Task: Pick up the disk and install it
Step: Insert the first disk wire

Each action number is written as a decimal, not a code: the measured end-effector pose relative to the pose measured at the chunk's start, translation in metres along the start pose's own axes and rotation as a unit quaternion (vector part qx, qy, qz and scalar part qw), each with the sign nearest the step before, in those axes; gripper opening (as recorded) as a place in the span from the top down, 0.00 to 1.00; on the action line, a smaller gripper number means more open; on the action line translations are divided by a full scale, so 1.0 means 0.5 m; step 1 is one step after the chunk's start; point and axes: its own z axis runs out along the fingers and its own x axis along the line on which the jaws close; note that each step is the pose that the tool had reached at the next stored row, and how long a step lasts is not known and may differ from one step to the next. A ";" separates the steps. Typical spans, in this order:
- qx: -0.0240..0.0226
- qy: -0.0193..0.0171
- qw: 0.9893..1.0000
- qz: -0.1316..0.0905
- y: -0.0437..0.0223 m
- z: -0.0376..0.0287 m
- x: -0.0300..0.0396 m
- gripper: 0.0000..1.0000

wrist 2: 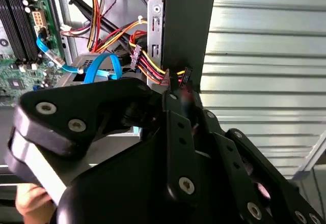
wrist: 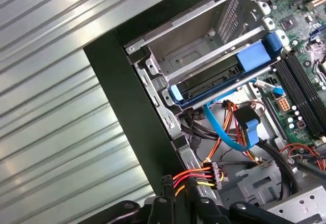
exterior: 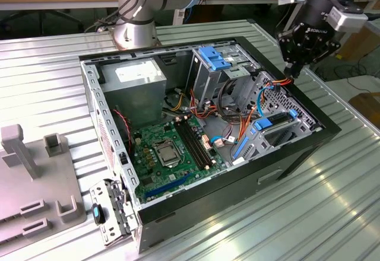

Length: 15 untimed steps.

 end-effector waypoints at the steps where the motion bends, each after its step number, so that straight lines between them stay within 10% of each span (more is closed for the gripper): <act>1: 0.001 0.000 1.000 -0.008 -0.001 0.000 0.001 0.75; 10: 0.002 0.003 0.999 -0.053 -0.003 0.006 0.005 0.63; 12: -0.006 0.007 0.998 -0.054 -0.003 0.006 0.005 0.63; 15: -0.031 0.018 0.998 -0.059 -0.007 0.007 0.003 0.63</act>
